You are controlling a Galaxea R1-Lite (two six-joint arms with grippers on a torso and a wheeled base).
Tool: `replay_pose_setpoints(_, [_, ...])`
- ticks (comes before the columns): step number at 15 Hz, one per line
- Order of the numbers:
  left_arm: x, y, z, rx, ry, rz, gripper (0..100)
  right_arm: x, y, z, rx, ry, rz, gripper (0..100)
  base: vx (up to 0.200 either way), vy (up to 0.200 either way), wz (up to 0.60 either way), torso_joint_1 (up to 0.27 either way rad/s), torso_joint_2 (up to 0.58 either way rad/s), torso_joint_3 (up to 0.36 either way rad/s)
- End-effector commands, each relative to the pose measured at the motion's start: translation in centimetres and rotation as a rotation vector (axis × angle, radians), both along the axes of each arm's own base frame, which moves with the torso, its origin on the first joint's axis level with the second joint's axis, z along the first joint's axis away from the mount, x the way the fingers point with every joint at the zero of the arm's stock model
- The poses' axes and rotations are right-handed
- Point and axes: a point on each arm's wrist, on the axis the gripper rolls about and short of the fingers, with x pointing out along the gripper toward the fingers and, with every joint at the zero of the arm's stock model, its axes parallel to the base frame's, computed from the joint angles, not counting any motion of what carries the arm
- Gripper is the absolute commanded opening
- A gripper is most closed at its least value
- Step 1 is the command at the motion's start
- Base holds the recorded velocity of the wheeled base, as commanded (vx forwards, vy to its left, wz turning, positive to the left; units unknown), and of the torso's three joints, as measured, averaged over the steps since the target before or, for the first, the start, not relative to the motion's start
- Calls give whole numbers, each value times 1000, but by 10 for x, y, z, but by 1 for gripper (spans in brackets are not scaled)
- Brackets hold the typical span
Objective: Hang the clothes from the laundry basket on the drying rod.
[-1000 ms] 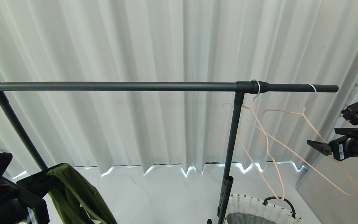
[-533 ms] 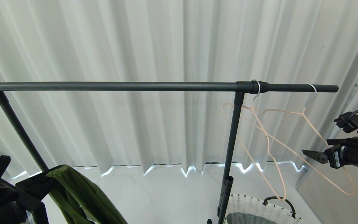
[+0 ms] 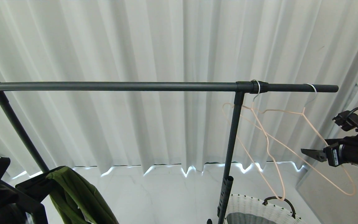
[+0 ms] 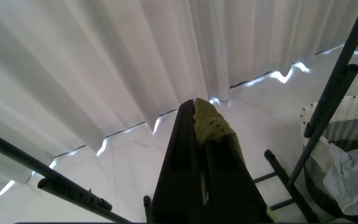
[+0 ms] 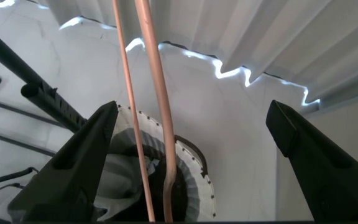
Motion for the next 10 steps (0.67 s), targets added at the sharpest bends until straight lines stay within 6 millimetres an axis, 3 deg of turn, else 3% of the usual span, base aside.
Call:
replay_pose_setpoints(1, [0, 0, -1, 1, 3, -1, 0, 1, 0, -2, 2, 8, 0, 0, 0, 0, 0, 0, 0, 0])
replay_pose_setpoints(10, [0, 0, -2, 3, 7, -3, 0, 1, 0, -3, 29, 16, 8, 0, 0, 0, 0, 0, 0, 0])
